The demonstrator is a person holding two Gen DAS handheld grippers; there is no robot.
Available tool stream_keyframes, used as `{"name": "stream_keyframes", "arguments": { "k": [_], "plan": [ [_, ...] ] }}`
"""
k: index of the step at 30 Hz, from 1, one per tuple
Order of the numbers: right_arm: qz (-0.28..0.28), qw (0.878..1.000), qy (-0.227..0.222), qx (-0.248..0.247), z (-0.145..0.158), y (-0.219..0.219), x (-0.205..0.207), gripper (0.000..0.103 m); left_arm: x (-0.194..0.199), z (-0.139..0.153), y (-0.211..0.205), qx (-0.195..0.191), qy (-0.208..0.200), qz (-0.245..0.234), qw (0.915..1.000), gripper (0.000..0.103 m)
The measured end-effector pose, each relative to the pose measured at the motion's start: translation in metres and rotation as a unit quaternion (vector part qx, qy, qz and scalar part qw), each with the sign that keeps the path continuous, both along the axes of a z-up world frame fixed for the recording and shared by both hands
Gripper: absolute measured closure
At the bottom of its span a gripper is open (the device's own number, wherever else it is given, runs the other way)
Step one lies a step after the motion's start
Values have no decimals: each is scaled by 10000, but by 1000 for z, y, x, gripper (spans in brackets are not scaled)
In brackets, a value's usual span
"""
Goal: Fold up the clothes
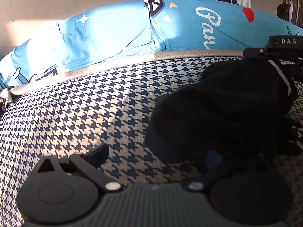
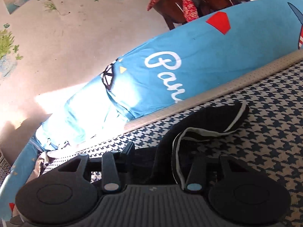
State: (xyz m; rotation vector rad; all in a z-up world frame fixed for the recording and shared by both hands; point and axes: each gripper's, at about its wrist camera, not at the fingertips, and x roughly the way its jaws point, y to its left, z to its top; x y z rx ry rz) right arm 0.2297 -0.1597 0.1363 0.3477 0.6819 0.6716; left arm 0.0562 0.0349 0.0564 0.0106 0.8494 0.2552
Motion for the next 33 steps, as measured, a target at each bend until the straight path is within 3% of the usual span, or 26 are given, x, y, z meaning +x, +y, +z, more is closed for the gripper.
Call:
{"name": "stream_keyframes", "arguments": {
  "k": [10, 19, 24, 28, 33],
  "plan": [
    [876, 9955, -206, 282, 21, 15, -60, 59, -40, -2, 4, 22, -207, 17, 9998, 0],
    [1526, 9880, -30, -229, 0, 49, -114, 57, -72, -15, 12, -125, -43, 255, 9996, 0],
    [1455, 9890, -52, -280, -2, 44, -135, 44, -84, -22, 9, -130, 73, 182, 9997, 0],
    [1216, 9908, -205, -566, -1, 37, -155, 23, -92, -27, 2, -172, 162, 60, 9997, 0],
    [845, 9914, -298, -951, -1, 28, -171, 9, -101, -32, -6, -128, 201, -42, 9997, 0]
  ]
}}
